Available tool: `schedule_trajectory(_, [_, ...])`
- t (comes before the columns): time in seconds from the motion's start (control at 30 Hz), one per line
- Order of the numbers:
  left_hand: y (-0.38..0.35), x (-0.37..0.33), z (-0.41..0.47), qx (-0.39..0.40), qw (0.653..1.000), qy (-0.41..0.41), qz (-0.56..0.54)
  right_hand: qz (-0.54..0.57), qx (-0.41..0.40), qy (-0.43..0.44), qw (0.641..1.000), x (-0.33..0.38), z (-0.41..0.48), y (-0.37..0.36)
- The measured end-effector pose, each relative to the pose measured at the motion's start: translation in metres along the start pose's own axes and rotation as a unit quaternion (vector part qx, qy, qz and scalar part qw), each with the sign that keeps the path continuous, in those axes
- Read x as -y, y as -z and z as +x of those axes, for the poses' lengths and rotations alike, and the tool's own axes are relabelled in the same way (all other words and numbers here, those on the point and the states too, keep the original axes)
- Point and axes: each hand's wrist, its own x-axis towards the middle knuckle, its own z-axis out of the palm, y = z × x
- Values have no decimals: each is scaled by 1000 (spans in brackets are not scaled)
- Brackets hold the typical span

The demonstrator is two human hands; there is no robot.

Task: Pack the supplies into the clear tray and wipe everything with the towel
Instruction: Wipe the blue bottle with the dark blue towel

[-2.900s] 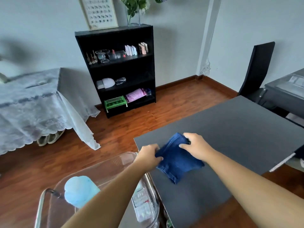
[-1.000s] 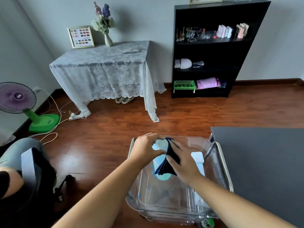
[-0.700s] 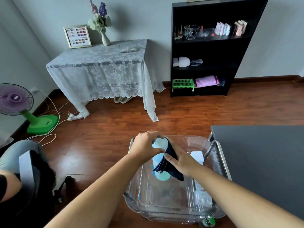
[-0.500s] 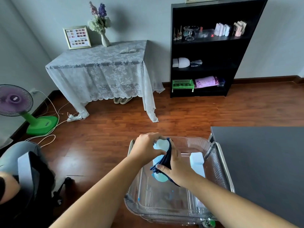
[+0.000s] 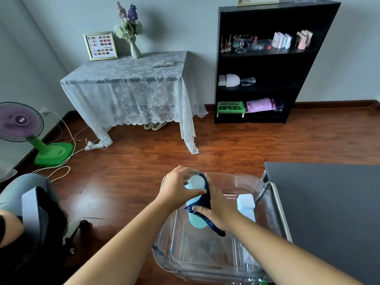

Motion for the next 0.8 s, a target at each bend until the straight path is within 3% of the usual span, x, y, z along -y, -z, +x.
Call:
schedule_trajectory(0.17, [-10, -7, 3, -45, 998, 6, 52, 8, -20, 8, 1000, -2, -1, -3])
schedule_trajectory(0.33, [0, -8, 10, 36, 998, -30, 45, -35, 81, 33, 996, -2, 7, 25])
schedule_trajectory(0.47, [5, -10, 14, 94, 995, -29, -5, -31, 79, 28, 996, -1, 5, 30])
schedule_trajectory(0.6, [-4, -7, 3, 7, 999, 20, -30, -6, 47, 20, 999, 2, 1, 23])
schedule_trajectory(0.8, [-18, -14, 1, -63, 995, 54, 58, -29, 40, 26, 998, 3, -5, 24])
